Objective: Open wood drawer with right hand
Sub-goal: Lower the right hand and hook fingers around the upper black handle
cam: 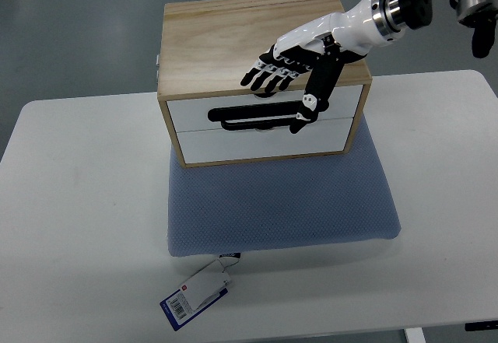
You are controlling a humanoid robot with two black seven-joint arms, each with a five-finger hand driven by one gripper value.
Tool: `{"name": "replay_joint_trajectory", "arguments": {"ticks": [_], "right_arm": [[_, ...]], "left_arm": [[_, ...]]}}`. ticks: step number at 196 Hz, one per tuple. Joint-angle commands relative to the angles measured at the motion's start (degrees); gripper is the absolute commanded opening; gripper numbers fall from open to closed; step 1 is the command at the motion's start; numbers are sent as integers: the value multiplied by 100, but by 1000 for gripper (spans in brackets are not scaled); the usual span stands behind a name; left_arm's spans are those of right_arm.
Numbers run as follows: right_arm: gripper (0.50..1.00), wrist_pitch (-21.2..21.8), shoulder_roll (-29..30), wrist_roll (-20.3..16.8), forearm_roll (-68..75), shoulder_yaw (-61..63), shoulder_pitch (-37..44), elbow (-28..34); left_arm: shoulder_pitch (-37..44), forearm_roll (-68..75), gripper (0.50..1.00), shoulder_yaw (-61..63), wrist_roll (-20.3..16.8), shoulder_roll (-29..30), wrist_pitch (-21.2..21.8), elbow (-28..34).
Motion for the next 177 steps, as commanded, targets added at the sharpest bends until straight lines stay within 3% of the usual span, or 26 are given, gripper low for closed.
{"name": "replay_joint_trajectory", "arguments": {"ticks": [1,78,177], "right_arm": [[928,-345,315,-10,0,-193,9,-22],[926,-714,807,-142,35,-580,-8,-39],[924,-1048,956,-229,35,-747,-140,-57]], "left_arm": [[0,0,1000,0,-2,0,-1,0],[0,0,1000,0,-2,0,-1,0],[0,0,1000,0,-2,0,-1,0]]}}
